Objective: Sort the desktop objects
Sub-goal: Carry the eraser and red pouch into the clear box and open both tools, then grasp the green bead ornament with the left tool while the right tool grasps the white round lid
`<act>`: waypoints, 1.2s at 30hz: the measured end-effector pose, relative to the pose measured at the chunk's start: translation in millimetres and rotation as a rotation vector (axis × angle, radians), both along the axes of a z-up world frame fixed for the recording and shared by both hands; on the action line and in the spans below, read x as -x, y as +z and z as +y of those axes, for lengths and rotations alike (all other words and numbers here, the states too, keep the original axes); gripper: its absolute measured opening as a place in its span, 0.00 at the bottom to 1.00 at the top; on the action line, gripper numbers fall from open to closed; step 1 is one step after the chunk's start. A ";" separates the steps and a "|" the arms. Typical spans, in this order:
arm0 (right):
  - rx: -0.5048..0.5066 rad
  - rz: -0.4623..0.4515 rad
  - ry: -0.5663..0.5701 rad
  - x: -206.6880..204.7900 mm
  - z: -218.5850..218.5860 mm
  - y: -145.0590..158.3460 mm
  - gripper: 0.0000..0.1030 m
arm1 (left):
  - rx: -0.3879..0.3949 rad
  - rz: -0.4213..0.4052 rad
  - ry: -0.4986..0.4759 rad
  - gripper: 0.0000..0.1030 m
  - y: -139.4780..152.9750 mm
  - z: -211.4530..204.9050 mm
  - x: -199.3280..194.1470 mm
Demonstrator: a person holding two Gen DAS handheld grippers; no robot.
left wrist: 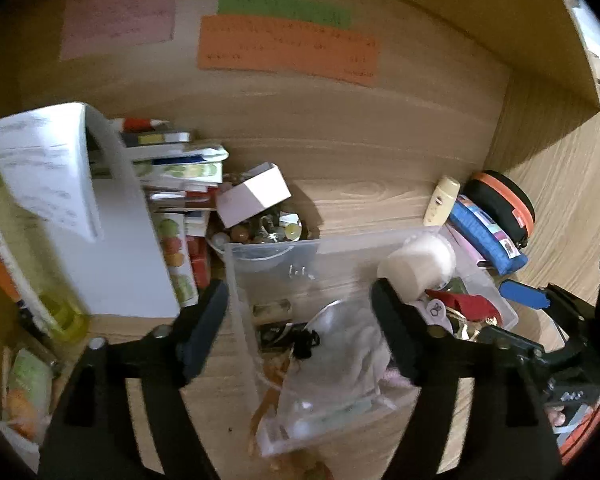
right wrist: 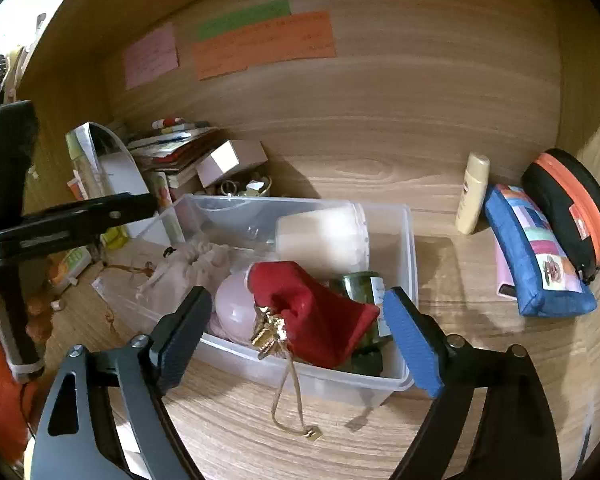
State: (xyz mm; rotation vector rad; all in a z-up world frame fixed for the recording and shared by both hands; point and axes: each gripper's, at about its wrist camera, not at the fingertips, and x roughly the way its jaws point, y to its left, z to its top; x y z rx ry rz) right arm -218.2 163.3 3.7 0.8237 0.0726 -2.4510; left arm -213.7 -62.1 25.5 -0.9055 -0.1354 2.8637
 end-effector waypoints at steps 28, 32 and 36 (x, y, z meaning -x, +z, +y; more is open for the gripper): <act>-0.110 0.027 0.078 -86.3 -9.1 2.8 0.85 | 0.134 -0.091 0.012 0.93 -49.4 -22.4 -99.5; -0.106 -0.010 0.162 -113.1 -19.7 -13.3 0.85 | 0.135 -0.123 0.006 0.93 -58.0 -22.9 -103.2; -0.105 -0.067 0.239 -133.8 -35.4 -35.3 0.87 | 0.154 -0.140 -0.001 0.93 -64.2 -22.7 -109.1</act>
